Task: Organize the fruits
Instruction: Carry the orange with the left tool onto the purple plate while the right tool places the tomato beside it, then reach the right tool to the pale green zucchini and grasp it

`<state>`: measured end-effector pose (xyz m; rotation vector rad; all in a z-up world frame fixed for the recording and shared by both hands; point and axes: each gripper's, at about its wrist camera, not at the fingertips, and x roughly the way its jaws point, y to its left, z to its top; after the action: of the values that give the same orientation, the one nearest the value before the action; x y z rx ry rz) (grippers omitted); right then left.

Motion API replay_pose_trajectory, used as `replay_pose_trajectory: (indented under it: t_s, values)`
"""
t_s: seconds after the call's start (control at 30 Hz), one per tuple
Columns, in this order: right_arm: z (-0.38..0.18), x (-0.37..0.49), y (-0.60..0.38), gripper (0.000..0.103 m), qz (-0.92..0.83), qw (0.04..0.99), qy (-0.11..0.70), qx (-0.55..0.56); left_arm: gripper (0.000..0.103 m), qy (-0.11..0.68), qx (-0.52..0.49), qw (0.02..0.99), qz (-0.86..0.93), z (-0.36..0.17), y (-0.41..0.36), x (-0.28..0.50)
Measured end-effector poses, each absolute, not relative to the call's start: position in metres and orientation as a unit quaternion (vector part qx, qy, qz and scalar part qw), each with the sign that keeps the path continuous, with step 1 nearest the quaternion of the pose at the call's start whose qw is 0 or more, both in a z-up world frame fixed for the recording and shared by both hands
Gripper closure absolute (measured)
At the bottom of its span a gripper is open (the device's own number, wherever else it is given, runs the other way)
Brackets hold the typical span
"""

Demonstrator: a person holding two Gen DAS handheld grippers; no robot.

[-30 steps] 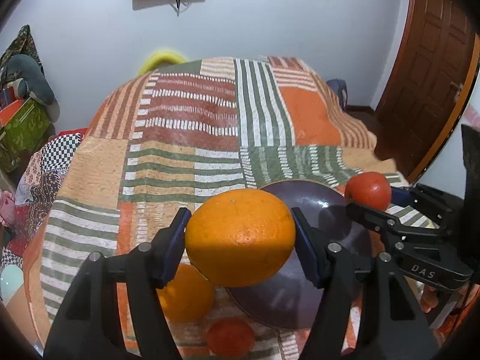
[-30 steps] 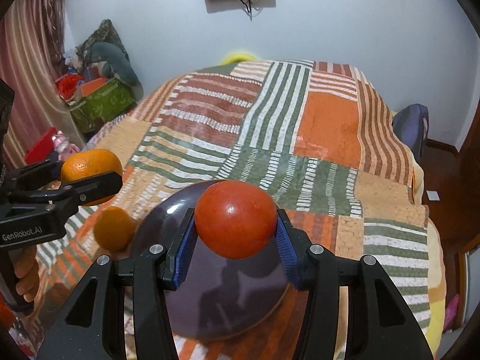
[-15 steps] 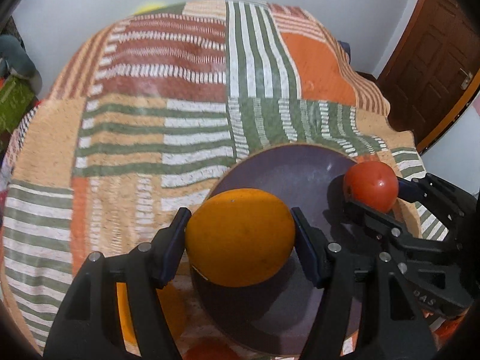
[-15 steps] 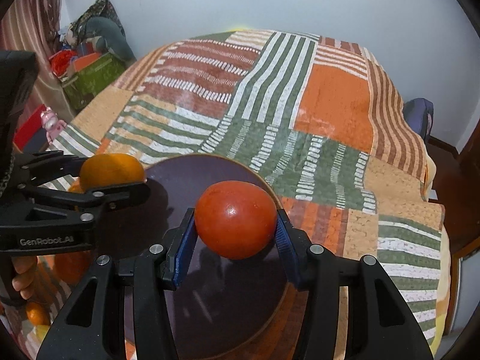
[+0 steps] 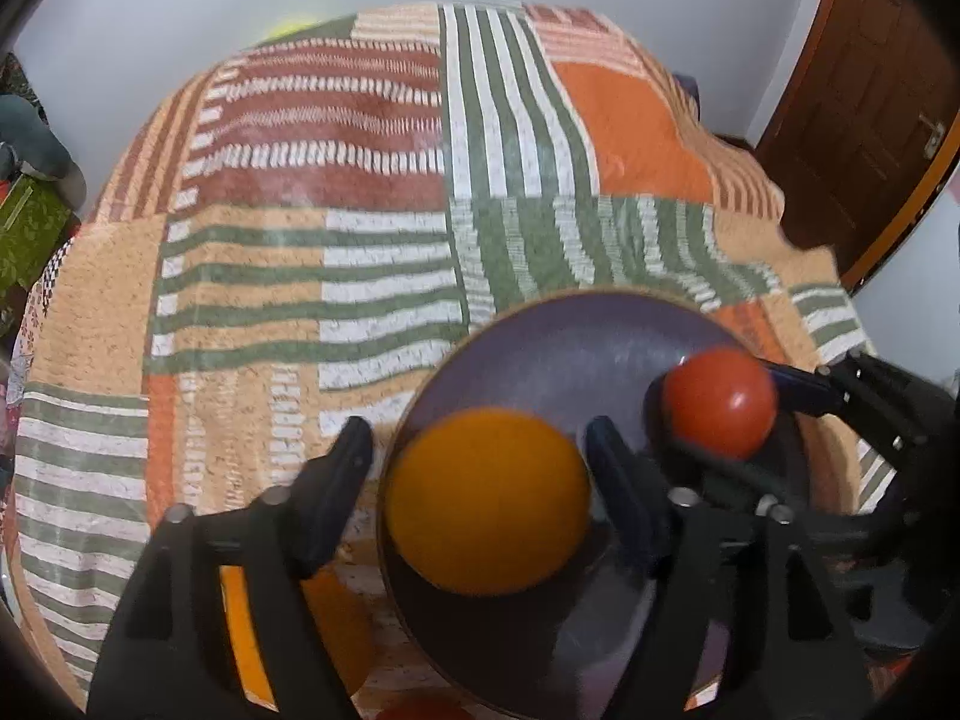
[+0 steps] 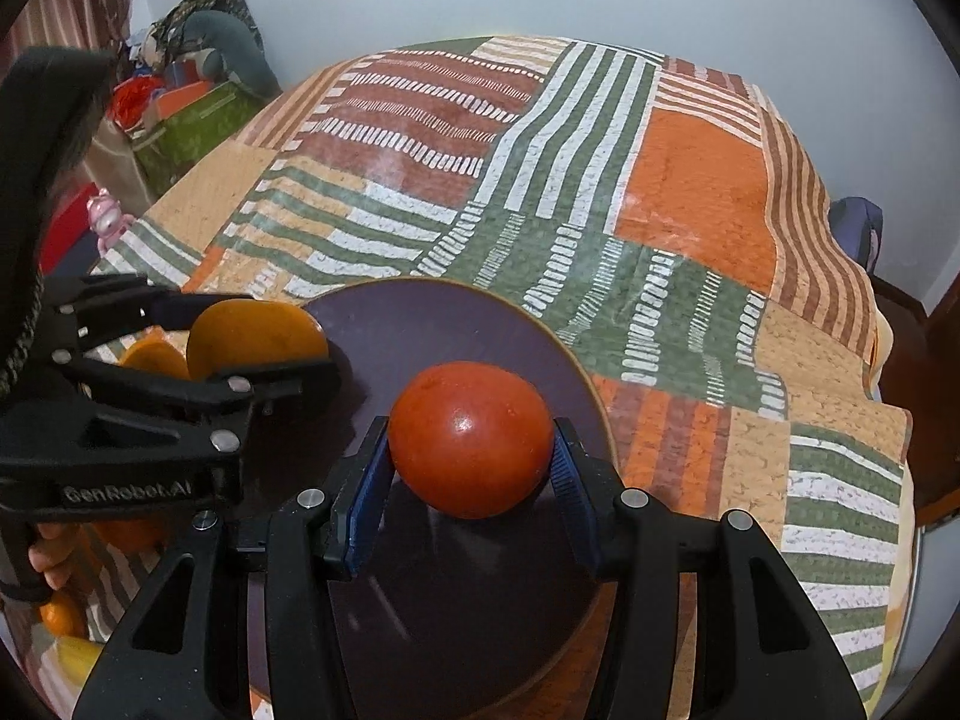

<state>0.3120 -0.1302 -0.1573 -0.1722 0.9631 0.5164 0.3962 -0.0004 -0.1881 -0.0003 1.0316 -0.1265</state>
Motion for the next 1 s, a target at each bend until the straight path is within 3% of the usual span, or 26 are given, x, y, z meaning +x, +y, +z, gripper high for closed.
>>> replay_pose_trajectory:
  t_s: [0.07,0.1,0.47,0.63,1.0]
  values:
    - [-0.152,0.307,-0.132,0.028,0.238,0.861,0.443,-0.081,0.023,0.482,0.001,0.874,-0.059,-0.179,0.002,0.392]
    - [-0.148,0.304,-0.134,0.026,0.234,0.866,0.435,-0.081,0.023,0.476,0.004,0.877,-0.059,-0.172,0.002,0.389]
    - [-0.092,0.245,-0.177,0.025,0.194,0.892,0.402,-0.076,0.022,0.431,0.036,0.899,-0.065,-0.114,0.003,0.312]
    - [-0.073,0.2,-0.188,0.019,0.181,0.902,0.381,-0.092,0.014,0.419,0.038,0.905,-0.066,-0.101,0.0,0.263]
    - [-0.101,0.121,-0.212,0.016,0.15,0.896,0.411,-0.079,0.013,0.456,0.07,0.883,-0.09,-0.142,-0.027,0.186]
